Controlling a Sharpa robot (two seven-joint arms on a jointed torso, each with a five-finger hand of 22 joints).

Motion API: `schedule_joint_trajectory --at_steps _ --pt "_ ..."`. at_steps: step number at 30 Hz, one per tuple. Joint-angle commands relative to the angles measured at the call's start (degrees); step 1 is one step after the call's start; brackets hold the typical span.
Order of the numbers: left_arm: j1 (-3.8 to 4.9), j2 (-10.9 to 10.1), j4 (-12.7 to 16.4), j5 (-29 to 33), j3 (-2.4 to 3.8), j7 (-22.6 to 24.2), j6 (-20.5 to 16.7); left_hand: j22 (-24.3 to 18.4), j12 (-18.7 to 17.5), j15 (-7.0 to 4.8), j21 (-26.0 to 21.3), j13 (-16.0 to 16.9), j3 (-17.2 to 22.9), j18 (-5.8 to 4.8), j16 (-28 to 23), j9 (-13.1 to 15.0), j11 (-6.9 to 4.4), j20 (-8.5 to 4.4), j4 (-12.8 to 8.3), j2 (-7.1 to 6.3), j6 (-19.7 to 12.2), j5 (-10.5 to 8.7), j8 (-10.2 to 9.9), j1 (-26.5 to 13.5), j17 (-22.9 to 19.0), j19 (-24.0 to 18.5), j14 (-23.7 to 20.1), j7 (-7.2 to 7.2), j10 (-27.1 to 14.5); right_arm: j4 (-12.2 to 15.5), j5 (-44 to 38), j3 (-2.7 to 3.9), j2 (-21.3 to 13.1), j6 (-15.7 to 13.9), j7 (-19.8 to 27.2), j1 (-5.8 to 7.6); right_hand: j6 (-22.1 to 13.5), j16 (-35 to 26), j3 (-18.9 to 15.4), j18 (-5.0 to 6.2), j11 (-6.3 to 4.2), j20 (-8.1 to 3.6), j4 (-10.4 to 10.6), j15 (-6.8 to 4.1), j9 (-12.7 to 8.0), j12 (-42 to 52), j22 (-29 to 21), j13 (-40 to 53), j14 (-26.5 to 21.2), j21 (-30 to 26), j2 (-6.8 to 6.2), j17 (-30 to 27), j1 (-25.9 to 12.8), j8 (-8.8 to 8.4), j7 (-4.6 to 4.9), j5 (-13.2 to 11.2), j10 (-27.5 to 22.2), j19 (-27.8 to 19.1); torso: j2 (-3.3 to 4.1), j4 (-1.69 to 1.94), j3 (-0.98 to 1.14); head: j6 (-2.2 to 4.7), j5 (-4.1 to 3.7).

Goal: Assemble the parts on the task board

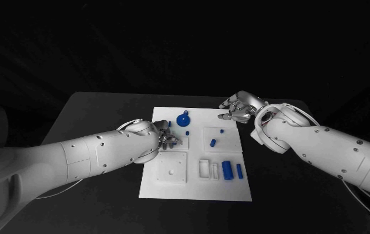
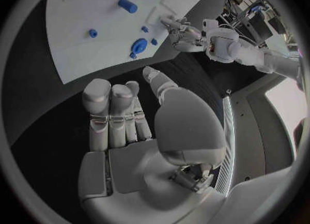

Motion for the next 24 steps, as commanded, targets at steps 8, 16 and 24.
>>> schedule_joint_trajectory --at_steps 8,16,24 --pt "-0.49 0.4 -0.3 0.7 -0.26 -0.4 2.1 1.0 0.2 -0.19 0.2 -0.4 -1.2 -0.44 0.0 0.3 -2.26 -0.08 2.8 -2.10 4.6 -0.18 0.0 0.0 0.1 -0.3 -0.1 -5.12 0.8 0.0 -0.1 0.02 0.0 0.7 0.2 -0.07 0.3 -0.2 0.5 0.52 -0.02 0.07 0.0 -0.12 0.0 0.2 6.0 -0.1 -0.3 -0.2 -0.03 -0.1 -0.5 -0.21 0.00 0.3 -0.2 0.0 -0.03 0.06 -0.07 0.04 -0.07" --pt "-0.49 0.4 -0.6 0.8 -0.25 -0.2 1.7 1.0 0.2 -0.11 0.1 -0.3 -9.8 -0.44 0.0 0.3 -2.21 0.03 5.1 -2.47 4.7 -0.16 0.1 -1.4 0.0 -0.3 -0.2 -5.09 0.8 0.0 -0.1 0.02 0.0 0.7 0.2 -0.12 0.3 -0.2 0.5 0.52 -0.02 0.07 0.0 -0.12 0.0 0.2 6.0 -0.1 -0.3 -0.2 -0.03 -0.1 -0.5 -0.21 0.00 0.3 -0.2 0.0 -0.06 0.07 -0.06 0.10 -0.10" --pt "-0.50 0.3 -0.7 1.1 -0.21 0.3 1.3 1.0 0.2 -0.18 0.0 -0.6 -5.7 -0.44 -0.1 0.0 -2.24 -0.06 13.9 -10.51 5.2 -0.17 -0.1 0.0 0.1 -0.3 -0.3 -5.11 0.8 0.0 -0.1 0.02 0.0 0.7 0.2 -0.17 0.4 -0.2 0.5 0.51 -0.04 0.06 -0.1 -0.13 0.0 0.2 6.0 -0.1 -0.2 -0.1 -0.04 -0.1 -0.7 -0.21 -0.01 0.4 -0.2 0.1 -0.04 0.05 -0.04 0.10 -0.16"
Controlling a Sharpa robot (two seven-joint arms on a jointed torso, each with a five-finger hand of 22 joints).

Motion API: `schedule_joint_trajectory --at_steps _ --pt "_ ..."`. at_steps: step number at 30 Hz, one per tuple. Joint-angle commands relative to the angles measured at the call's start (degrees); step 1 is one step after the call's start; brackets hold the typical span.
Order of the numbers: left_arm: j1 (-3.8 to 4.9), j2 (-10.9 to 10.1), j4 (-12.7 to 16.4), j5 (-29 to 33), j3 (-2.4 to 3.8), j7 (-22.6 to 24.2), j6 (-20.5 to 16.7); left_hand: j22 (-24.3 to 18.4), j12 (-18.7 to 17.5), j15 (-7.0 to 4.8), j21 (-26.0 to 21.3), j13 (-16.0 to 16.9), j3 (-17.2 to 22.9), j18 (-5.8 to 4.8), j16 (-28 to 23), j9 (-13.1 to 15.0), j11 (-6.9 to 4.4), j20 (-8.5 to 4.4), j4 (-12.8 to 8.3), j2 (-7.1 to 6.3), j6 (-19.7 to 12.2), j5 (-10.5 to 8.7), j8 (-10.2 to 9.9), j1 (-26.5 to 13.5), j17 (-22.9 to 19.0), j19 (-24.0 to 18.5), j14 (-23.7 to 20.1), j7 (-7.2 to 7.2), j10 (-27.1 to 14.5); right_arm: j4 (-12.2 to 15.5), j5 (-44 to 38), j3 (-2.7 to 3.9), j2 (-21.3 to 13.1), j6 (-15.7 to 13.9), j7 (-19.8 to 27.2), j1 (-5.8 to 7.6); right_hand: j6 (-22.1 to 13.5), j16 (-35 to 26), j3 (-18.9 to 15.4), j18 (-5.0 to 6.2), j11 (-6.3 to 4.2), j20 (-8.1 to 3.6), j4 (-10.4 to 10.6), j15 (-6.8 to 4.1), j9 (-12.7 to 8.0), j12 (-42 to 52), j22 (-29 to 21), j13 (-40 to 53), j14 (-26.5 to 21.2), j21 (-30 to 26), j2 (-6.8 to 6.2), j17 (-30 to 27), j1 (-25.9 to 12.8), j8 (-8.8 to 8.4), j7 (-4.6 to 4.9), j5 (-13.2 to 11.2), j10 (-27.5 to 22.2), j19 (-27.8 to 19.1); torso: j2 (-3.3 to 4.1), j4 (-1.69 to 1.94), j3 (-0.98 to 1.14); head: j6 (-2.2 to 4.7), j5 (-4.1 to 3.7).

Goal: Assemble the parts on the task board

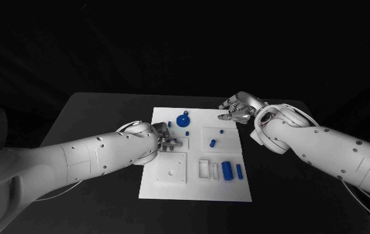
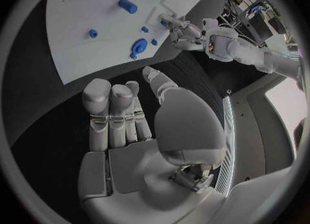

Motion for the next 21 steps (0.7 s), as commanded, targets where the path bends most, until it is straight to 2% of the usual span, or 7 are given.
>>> schedule_joint_trajectory --at_steps 1,5,6,8,12,17,21 --pt "-0.07 0.0 0.1 1.0 0.00 0.7 0.6 1.0 0.2 0.13 0.0 -0.1 0.1 -0.44 -0.1 -0.1 -0.07 -0.17 1.3 -1.54 0.5 -0.12 -0.3 0.0 0.0 -0.2 0.0 0.17 2.9 0.0 -0.1 0.02 0.0 0.6 0.2 -0.08 0.4 -0.2 0.4 0.51 -0.04 0.06 0.1 -0.13 0.0 0.2 6.0 -0.1 -0.2 -0.1 -0.04 -0.1 -0.7 -0.21 -0.01 0.4 -0.2 0.1 0.02 -0.03 0.03 0.01 -0.04" --pt "-0.08 -0.3 0.4 1.2 0.04 1.1 0.2 1.0 0.1 0.18 -0.1 -0.1 -3.1 -0.44 -0.2 -0.1 -0.04 -0.12 2.3 -1.94 0.5 -0.11 -0.3 0.4 0.0 -0.2 0.0 0.21 3.0 0.0 -0.1 0.02 0.0 0.6 0.3 -0.16 0.3 -0.2 0.3 0.52 -0.05 0.06 0.1 -0.13 0.0 0.2 6.0 -0.1 -0.2 -0.1 -0.06 -0.1 -0.8 -0.21 -0.01 0.5 -0.2 0.1 0.01 -0.02 0.03 0.12 -0.06" --pt "-0.08 -0.4 0.6 1.2 0.07 1.2 0.1 1.0 0.1 0.13 -0.1 -0.2 -4.4 -0.44 -0.2 -0.1 -0.05 -0.17 4.5 -2.31 0.6 -0.11 -0.4 2.0 0.0 -0.2 0.0 0.22 3.0 0.0 -0.1 0.02 0.0 0.6 0.3 -0.21 0.3 -0.2 0.3 0.52 -0.05 0.06 0.1 -0.13 0.0 0.2 6.0 -0.1 -0.2 -0.1 -0.06 -0.1 -0.8 -0.21 -0.01 0.5 -0.2 0.1 0.02 -0.03 0.02 0.19 -0.08" --pt "-0.08 -0.8 1.1 1.2 0.16 1.4 -0.1 1.0 0.0 0.14 -0.2 -0.3 -4.4 -0.44 -0.3 -0.2 -0.06 -0.15 5.6 -3.06 0.6 -0.09 -0.5 2.8 0.1 -0.2 -0.1 0.24 3.0 -0.1 0.0 0.02 -0.1 0.6 0.3 -0.29 0.3 -0.2 0.3 0.52 -0.05 0.06 0.1 -0.13 0.0 0.2 6.0 -0.1 -0.2 -0.1 -0.06 -0.1 -0.8 -0.21 -0.01 0.5 -0.2 0.1 0.00 -0.06 0.00 0.22 -0.13" --pt "-0.06 -1.4 2.2 1.4 0.55 1.6 -0.1 1.0 0.0 0.14 -0.2 -0.3 -5.7 -0.44 -0.3 -0.2 0.00 -0.16 6.5 -4.14 0.7 -0.10 -0.5 2.7 0.1 -0.2 -0.1 0.24 3.0 -0.1 0.0 0.02 -0.1 0.6 0.3 -0.39 0.3 -0.2 0.3 0.52 -0.05 0.06 0.1 -0.13 0.0 0.2 6.0 -0.1 -0.2 -0.1 -0.06 -0.1 -0.8 -0.21 -0.01 0.5 -0.2 0.1 -0.03 -0.02 0.02 0.28 -0.10" --pt "-0.03 -2.3 3.4 2.0 1.81 1.5 0.4 1.0 -0.2 0.17 -0.3 -0.5 -9.0 -0.44 -0.5 -0.4 0.04 -0.13 8.4 -4.75 0.7 -0.09 -0.7 4.2 0.1 -0.3 -0.1 0.31 3.0 -0.2 0.0 0.02 -0.1 0.5 0.3 -0.46 0.3 -0.2 0.3 0.52 -0.05 0.06 0.1 -0.13 0.0 0.2 6.0 -0.1 -0.2 -0.1 -0.06 -0.1 -0.8 -0.21 -0.01 0.5 -0.2 0.1 -0.06 0.03 0.00 0.43 -0.14" --pt "0.04 -3.3 4.4 3.2 3.53 1.4 1.0 0.9 -0.8 0.18 -0.5 -0.8 -9.2 -0.44 -0.9 -0.6 0.04 -0.14 8.7 -4.97 0.3 -0.09 -0.9 4.7 -0.1 -0.3 -0.3 0.42 2.9 -0.3 0.0 0.02 -0.2 0.5 0.3 -0.49 0.3 -0.2 0.2 0.52 -0.03 0.06 0.1 -0.13 0.0 0.1 6.0 -0.1 -0.2 -0.2 -0.09 -0.1 -0.8 -0.22 0.00 0.6 -0.1 0.1 -0.06 0.08 -0.01 0.61 -0.01"
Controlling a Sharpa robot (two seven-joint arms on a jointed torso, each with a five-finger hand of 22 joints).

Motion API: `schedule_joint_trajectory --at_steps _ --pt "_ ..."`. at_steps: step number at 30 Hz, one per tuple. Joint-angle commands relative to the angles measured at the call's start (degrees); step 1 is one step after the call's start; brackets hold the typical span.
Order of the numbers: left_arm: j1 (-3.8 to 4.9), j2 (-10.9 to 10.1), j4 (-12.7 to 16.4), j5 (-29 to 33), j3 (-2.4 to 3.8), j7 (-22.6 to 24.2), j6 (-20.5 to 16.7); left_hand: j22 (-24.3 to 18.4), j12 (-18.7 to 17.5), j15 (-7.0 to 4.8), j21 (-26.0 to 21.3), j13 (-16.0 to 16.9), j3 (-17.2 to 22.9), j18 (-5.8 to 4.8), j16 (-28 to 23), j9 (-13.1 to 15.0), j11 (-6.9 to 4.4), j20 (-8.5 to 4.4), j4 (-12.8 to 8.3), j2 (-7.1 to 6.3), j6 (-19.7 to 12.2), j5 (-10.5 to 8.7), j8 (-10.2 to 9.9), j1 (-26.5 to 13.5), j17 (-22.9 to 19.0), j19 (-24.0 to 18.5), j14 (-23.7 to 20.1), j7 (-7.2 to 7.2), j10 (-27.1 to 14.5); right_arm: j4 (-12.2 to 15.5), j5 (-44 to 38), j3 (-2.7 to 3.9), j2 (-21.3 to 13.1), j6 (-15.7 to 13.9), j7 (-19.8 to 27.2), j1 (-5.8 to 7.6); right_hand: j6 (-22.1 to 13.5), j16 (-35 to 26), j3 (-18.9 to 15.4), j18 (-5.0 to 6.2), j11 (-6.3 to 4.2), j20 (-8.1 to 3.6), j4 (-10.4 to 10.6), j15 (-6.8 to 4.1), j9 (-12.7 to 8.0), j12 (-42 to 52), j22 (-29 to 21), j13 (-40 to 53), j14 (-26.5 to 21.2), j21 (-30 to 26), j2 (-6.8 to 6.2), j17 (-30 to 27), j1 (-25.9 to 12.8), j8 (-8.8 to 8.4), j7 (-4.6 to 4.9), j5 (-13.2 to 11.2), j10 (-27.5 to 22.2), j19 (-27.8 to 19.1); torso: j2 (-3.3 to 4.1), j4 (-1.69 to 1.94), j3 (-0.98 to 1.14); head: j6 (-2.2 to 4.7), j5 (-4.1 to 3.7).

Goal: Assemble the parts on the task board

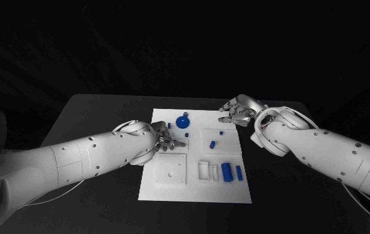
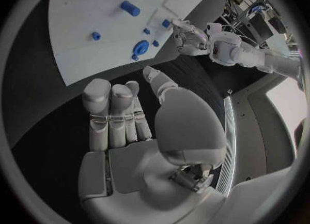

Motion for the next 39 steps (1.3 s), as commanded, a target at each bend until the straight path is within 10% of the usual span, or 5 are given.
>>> schedule_joint_trajectory --at_steps 1,8,12,18,39 --pt "0.19 -0.8 1.0 2.6 1.08 0.8 1.2 0.9 -0.7 0.16 -0.4 -0.3 -0.1 -0.45 -0.6 -0.2 0.06 -0.14 0.1 0.15 0.0 -0.08 -0.3 0.6 -0.2 -0.4 -0.3 0.26 3.0 -0.1 0.0 0.02 0.0 0.5 0.3 -0.05 0.3 -0.2 0.2 0.52 -0.04 0.06 0.1 -0.13 0.0 0.1 6.0 0.0 -0.2 -0.2 0.14 -0.1 -0.6 -0.22 0.00 0.2 -0.2 0.1 -0.04 0.09 -0.03 0.21 0.14" --pt "2.08 -3.1 2.8 11.7 3.31 1.9 3.1 0.2 -4.1 0.77 -2.3 -1.4 0.1 -0.45 -2.6 -6.9 1.38 0.28 -3.2 2.58 -9.2 -0.06 -1.0 2.6 -0.9 -1.2 -1.9 2.94 2.5 -0.6 0.1 0.02 0.0 0.4 0.4 -0.07 0.3 -0.2 0.2 0.52 -0.04 0.06 0.1 -0.13 0.0 0.1 6.0 0.0 -0.2 -0.2 0.14 -0.1 -0.6 -0.22 0.00 0.2 -0.2 0.1 0.02 0.03 -0.04 0.68 0.34" --pt "4.15 -4.3 2.7 15.1 4.09 2.1 5.1 -0.6 -6.8 2.15 -4.7 -1.5 -1.2 -0.32 -3.8 -23.2 2.89 1.59 -9.5 5.64 -15.6 0.23 -0.7 3.2 -1.7 -1.4 -3.0 5.59 1.8 -0.9 0.1 0.03 0.1 0.3 0.4 -0.07 0.3 -0.3 0.1 0.52 -0.05 0.06 0.2 -0.13 0.0 0.1 6.0 -0.1 -0.2 -0.2 0.18 -0.1 -0.7 -0.21 -0.01 0.3 -0.1 0.1 0.07 -0.02 0.01 0.86 0.42" --pt "6.32 -4.0 -1.4 17.4 4.51 2.3 7.8 -1.3 -9.5 2.54 -7.8 -1.4 -3.8 -0.09 -5.6 -32.1 3.09 1.92 -16.0 10.57 -17.1 7.05 -1.0 4.0 -2.8 -0.6 -3.1 6.42 1.2 -1.1 0.1 0.03 0.1 0.2 0.5 -0.07 0.3 -0.3 0.1 0.52 -0.05 0.06 0.2 -0.13 0.0 0.1 6.0 -0.1 -0.2 -0.2 0.18 -0.1 -0.7 -0.21 -0.01 0.3 -0.1 0.1 0.09 -0.03 0.06 1.17 0.52" --pt "7.32 6.7 -24.6 11.8 4.30 4.3 16.5 1.1 -10.0 2.96 -12.2 -0.4 -3.5 -0.16 -5.3 -38.0 3.58 2.32 -12.8 8.93 -19.8 5.26 1.9 1.7 -3.0 0.6 -4.3 7.02 0.1 -1.9 0.7 1.74 0.9 -0.8 0.7 -0.06 0.2 -0.2 -0.1 0.52 -0.07 0.04 0.3 -0.15 0.0 0.1 6.0 -0.1 -0.1 -0.2 0.17 -0.1 -0.8 -0.22 -0.02 0.4 0.0 0.1 0.94 -0.56 0.27 2.00 1.16"
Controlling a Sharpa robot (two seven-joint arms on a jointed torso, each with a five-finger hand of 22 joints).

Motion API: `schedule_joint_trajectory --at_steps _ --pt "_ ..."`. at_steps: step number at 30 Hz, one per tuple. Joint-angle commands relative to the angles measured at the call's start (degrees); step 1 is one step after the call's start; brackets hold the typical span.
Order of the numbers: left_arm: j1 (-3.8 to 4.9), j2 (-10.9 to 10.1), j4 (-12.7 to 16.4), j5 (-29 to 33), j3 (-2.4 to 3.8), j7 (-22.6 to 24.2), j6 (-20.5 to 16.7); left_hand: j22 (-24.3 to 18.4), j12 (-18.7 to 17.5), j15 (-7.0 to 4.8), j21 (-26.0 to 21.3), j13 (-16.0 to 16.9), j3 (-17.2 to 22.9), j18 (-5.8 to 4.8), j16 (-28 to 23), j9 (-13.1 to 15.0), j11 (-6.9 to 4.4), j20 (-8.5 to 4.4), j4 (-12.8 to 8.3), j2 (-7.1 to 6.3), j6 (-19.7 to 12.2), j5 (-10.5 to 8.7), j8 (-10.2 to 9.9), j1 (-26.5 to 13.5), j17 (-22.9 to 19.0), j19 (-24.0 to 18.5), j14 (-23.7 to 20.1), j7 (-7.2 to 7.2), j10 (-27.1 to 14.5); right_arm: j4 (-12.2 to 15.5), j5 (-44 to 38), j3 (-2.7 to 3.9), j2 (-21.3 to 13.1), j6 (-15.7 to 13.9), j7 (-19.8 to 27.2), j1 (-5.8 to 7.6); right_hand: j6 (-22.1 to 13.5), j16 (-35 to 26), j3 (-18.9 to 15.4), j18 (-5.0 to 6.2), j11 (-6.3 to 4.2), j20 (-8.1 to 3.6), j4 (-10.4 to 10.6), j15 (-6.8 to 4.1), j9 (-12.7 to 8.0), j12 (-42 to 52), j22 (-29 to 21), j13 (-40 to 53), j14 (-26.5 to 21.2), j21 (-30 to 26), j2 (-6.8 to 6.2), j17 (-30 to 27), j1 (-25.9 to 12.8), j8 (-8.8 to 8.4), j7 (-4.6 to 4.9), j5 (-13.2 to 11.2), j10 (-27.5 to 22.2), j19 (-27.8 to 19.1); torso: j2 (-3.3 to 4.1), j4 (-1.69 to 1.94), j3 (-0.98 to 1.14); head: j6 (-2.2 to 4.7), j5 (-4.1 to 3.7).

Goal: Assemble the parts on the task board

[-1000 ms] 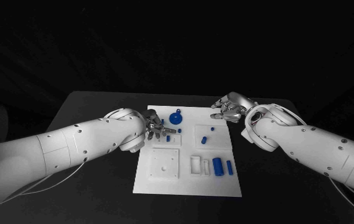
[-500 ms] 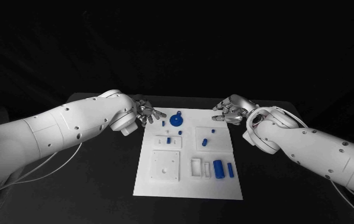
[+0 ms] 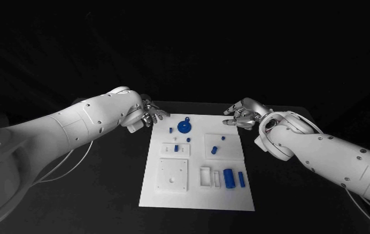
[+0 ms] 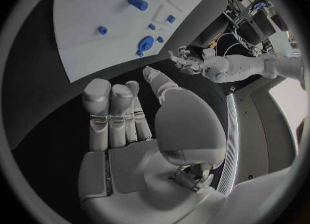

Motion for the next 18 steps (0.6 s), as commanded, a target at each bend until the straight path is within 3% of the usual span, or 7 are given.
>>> schedule_joint_trajectory --at_steps 1,4,7,13,18 --pt "-0.15 0.8 -1.5 -2.3 -0.10 1.5 4.1 1.1 0.3 -0.03 -0.2 0.1 0.3 -0.16 0.3 0.2 -0.01 -0.13 0.6 -0.84 -0.2 -0.24 1.2 0.0 0.1 0.4 -0.3 -0.21 0.0 0.0 0.1 0.24 0.2 -0.4 0.5 -0.03 0.2 -0.2 -0.1 0.53 -0.16 0.04 0.3 -0.15 0.0 0.1 6.0 -0.1 -0.1 -0.2 -0.06 0.0 -0.6 -0.22 -0.02 0.2 -0.1 0.1 0.33 -0.14 0.10 0.13 0.17" --pt "-0.30 1.9 -3.2 -3.1 -0.38 2.0 5.7 1.1 0.6 -0.11 -0.1 0.3 1.3 -0.28 0.6 1.8 -0.26 -0.18 1.7 -3.13 0.5 -0.21 3.6 -0.3 0.2 0.2 -0.5 -0.77 -0.2 -0.1 -0.1 0.57 0.4 -0.8 0.1 -0.03 0.2 -0.3 -0.2 0.53 -0.16 0.04 0.4 -0.15 0.0 0.1 6.0 -0.1 -0.1 -0.2 -0.09 -0.1 -0.7 -0.20 -0.02 0.4 0.0 0.1 0.43 -0.16 0.10 0.12 -0.02" --pt "-0.42 2.8 -4.4 -3.6 -0.76 2.5 6.6 1.2 1.3 -0.27 0.4 0.7 2.9 -0.43 1.4 7.5 -0.31 -0.30 4.5 -5.41 -0.5 -0.54 6.1 -0.5 0.5 -0.1 -0.9 -1.17 -0.4 -0.1 -0.2 0.77 0.5 -1.1 -0.1 -0.02 0.2 -0.3 -0.2 0.53 -0.16 0.04 0.4 -0.15 0.0 0.1 6.0 -0.1 -0.1 -0.2 -0.09 -0.1 -0.7 -0.20 -0.02 0.4 0.0 0.1 0.50 -0.21 0.08 0.15 0.03" --pt "-0.82 4.5 -6.3 -4.3 -1.44 2.8 7.1 1.1 1.9 -0.50 1.4 1.0 2.8 -0.44 1.9 17.6 -0.62 -0.52 5.5 -5.48 -1.2 -0.61 7.6 -0.6 0.3 -0.2 -0.8 -1.77 -0.4 0.0 -0.3 1.07 0.8 -1.3 -0.3 -0.02 0.2 -0.3 -0.2 0.54 -0.18 0.03 0.5 -0.17 0.0 0.1 6.0 -0.1 0.0 -0.2 -0.12 -0.1 -0.8 -0.22 -0.04 0.5 0.0 0.2 0.58 -0.27 0.09 0.27 -0.05" --pt "-1.25 5.4 -7.5 -4.6 -1.72 3.3 7.1 1.1 1.9 -0.44 1.6 1.0 2.9 -0.44 2.0 19.6 -0.61 -0.49 5.8 -5.50 -1.3 -0.59 6.3 -0.5 0.2 -0.4 -0.8 -1.74 -0.4 0.1 -0.3 1.23 0.9 -1.4 -0.4 -0.01 0.2 -0.5 -0.3 0.55 -0.20 0.00 0.6 -0.19 0.0 0.1 6.0 -0.1 0.0 -0.3 -0.12 -0.3 -0.8 -0.21 -0.05 0.5 0.1 0.2 0.59 -0.22 0.06 0.23 -0.24"
